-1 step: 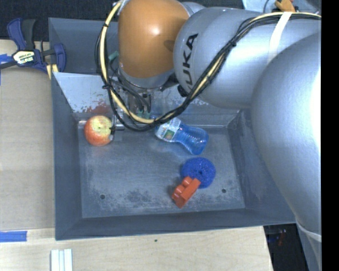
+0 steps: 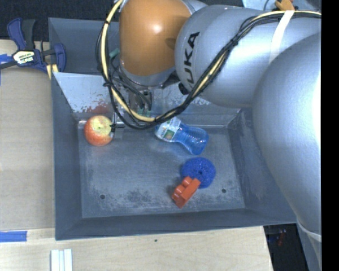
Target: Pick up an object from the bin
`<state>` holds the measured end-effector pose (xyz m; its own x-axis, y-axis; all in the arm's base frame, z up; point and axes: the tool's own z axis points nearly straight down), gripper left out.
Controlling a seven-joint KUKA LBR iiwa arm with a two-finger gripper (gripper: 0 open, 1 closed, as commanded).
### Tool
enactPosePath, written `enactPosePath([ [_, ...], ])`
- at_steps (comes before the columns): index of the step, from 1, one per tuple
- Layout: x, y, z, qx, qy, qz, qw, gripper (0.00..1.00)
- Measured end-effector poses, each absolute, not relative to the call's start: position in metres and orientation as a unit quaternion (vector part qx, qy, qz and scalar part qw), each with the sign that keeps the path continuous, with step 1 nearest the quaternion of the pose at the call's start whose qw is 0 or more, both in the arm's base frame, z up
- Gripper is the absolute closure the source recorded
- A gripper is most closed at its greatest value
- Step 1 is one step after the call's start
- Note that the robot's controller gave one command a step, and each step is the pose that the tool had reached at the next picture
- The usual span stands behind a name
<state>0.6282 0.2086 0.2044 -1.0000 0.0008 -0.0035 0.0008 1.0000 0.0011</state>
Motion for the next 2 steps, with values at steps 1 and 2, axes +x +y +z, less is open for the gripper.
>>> enactPosePath([
  [1, 0.624, 0.221, 0.133, 0.028, 1.000, 0.000, -0.003, 0.00],
  [2, 0.626, 0.242, 0.135, 0.028, 1.000, 0.003, 0.008, 0.00],
])
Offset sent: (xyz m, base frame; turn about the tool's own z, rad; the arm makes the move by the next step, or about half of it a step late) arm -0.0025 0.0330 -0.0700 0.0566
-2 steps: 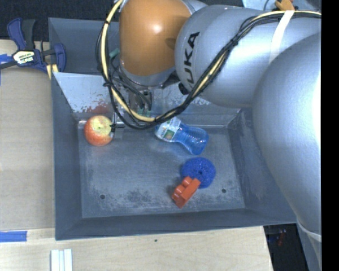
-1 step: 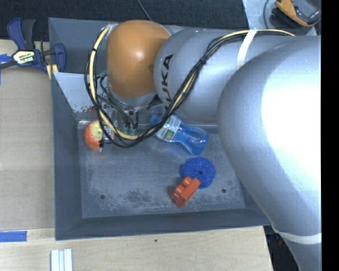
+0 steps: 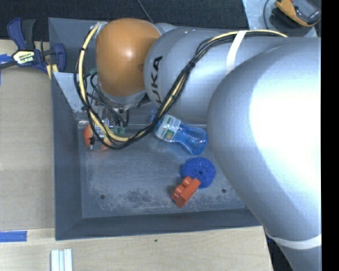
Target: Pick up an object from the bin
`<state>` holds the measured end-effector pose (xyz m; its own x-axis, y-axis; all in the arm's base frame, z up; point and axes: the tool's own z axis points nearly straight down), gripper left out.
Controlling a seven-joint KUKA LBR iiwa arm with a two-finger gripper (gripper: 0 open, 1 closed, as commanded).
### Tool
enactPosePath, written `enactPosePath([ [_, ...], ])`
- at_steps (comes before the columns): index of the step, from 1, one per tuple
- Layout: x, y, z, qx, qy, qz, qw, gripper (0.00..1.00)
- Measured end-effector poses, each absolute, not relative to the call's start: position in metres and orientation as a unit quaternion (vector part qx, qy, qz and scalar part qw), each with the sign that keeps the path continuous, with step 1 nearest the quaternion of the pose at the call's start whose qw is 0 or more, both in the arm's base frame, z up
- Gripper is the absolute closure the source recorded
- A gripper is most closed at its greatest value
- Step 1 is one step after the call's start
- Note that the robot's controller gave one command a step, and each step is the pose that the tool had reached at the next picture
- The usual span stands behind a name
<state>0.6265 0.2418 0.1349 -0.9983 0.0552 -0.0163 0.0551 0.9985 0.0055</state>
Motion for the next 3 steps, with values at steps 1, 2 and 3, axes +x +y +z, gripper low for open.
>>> enactPosePath([
  [1, 0.626, 0.227, 0.134, 0.120, 0.993, 0.001, 0.003, 0.00],
  [2, 0.627, 0.223, 0.072, 0.050, 0.999, 0.004, 0.009, 0.00],
  [3, 0.626, 0.225, 0.071, 0.184, 0.983, 0.007, 0.007, 1.00],
])
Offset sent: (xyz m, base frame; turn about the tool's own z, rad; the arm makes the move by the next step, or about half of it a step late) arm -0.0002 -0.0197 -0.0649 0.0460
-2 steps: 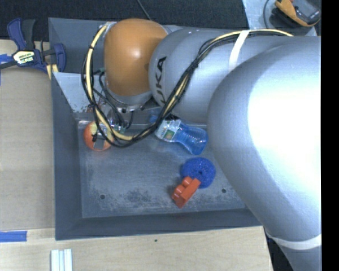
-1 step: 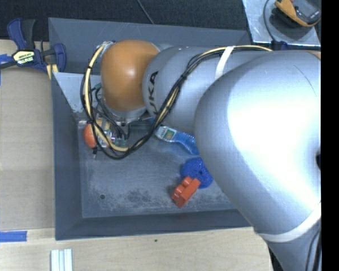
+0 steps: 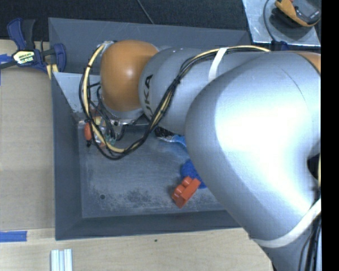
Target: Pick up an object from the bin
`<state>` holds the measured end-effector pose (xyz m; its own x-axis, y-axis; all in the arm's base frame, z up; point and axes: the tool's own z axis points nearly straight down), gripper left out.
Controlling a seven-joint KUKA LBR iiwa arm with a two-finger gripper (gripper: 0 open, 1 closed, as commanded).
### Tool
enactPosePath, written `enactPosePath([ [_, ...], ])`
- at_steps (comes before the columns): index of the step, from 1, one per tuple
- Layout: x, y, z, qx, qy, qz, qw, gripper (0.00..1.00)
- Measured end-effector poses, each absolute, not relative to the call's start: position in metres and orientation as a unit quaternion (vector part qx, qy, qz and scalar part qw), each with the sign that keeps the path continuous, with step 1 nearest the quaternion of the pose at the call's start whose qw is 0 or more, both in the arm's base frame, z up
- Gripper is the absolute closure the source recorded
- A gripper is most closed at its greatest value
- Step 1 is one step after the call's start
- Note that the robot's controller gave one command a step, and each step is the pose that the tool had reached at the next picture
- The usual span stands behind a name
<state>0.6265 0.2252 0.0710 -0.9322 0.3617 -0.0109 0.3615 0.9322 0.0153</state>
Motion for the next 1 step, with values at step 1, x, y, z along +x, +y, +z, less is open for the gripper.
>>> enactPosePath([
  [1, 0.6265, 0.2251, 0.0710, 0.184, 0.983, 0.007, 0.007, 1.00],
])
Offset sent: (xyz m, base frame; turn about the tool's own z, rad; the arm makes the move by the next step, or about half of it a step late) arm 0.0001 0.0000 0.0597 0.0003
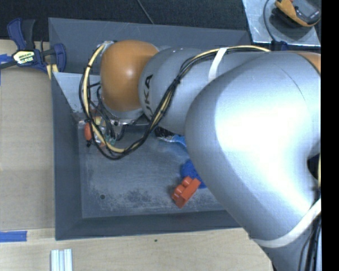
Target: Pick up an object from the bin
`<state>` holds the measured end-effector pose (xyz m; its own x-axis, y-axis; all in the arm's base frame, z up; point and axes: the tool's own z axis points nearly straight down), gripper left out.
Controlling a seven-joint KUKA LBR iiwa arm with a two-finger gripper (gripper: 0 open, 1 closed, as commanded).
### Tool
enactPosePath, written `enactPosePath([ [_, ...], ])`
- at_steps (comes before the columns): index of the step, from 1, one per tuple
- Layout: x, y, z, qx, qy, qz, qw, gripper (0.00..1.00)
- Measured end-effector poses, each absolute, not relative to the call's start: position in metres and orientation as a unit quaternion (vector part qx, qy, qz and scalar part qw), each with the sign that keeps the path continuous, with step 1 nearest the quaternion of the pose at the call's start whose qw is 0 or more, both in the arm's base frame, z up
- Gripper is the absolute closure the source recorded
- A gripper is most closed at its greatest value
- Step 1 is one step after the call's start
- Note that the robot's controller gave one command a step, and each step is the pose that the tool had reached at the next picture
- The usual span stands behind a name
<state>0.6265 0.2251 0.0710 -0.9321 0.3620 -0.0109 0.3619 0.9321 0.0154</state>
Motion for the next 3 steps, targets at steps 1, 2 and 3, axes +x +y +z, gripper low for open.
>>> enactPosePath([
  [1, 0.625, 0.223, 0.096, 0.185, 0.983, 0.004, 0.005, 1.00],
  [2, 0.628, 0.222, 0.131, 0.186, 0.983, 0.006, 0.010, 1.00],
  [3, 0.628, 0.222, 0.142, 0.185, 0.983, 0.006, 0.011, 1.00],
])
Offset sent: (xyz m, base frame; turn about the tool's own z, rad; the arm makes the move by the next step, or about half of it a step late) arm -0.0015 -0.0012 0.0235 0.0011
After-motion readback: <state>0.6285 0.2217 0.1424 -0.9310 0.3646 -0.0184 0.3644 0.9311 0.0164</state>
